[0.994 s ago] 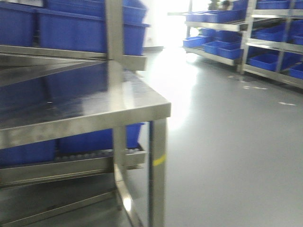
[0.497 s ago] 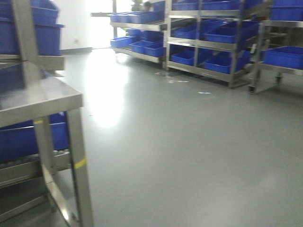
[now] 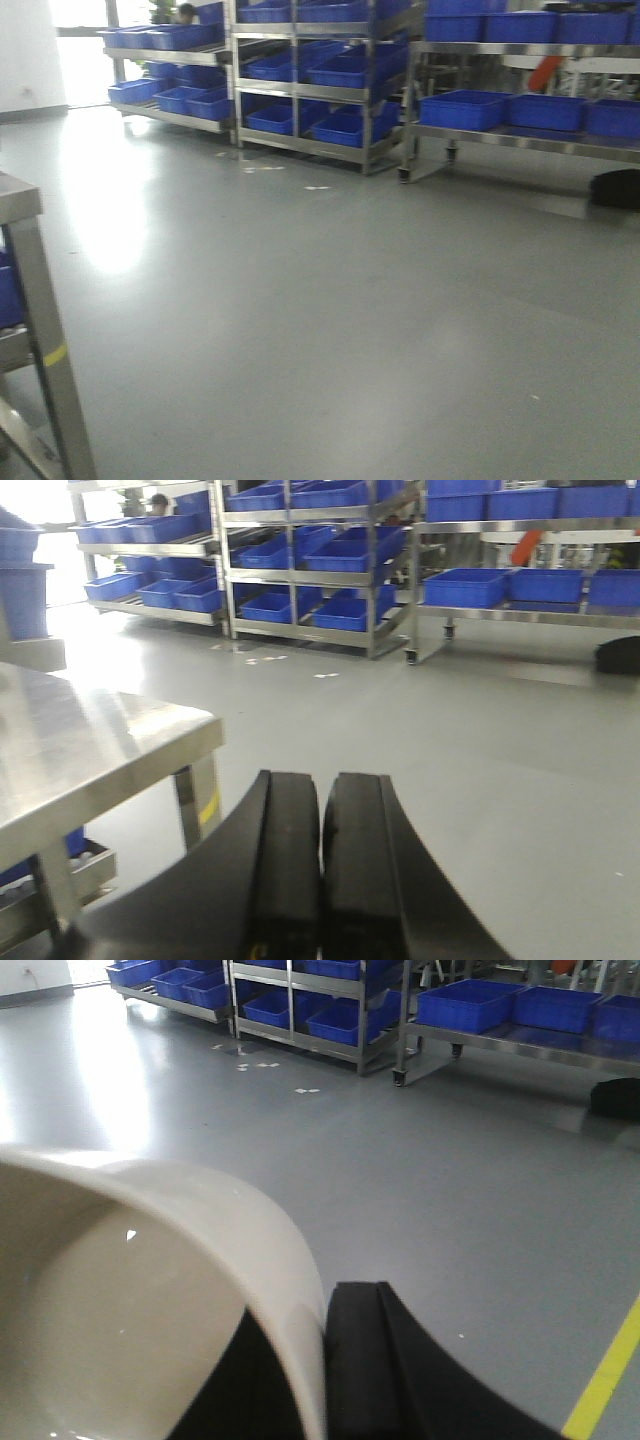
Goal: Move white bin to right shelf second layer
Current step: 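Back away from the table and turn, carrying the bin in the right gripper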
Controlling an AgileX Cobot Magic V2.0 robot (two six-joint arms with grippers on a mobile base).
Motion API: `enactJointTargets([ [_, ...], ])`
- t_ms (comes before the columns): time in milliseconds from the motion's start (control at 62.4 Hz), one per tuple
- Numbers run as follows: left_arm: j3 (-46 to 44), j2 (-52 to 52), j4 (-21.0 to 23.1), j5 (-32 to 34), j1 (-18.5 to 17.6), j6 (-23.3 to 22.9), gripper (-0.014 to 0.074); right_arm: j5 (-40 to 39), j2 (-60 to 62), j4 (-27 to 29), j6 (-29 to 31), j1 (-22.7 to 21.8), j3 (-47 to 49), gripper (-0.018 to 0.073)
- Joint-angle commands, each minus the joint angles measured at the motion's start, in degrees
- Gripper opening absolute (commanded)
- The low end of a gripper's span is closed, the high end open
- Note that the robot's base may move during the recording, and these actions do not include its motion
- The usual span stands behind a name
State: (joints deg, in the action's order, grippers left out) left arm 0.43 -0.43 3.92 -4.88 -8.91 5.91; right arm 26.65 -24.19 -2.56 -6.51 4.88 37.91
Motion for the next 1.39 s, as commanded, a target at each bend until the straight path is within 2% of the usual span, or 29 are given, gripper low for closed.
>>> enactJointTargets([
  [0,2.1,-0.8,0.3,4.9,-0.4,-0.2,0.0085,-6.6,-0.3,0.1,0.0,-0.4,1.7,0.0056],
  [1378,2.1,-0.8,0.3,4.9,-0.4,-0.2,0.0085,-6.6,-0.3,0.1,0.0,-0.4,1.7,0.0056],
])
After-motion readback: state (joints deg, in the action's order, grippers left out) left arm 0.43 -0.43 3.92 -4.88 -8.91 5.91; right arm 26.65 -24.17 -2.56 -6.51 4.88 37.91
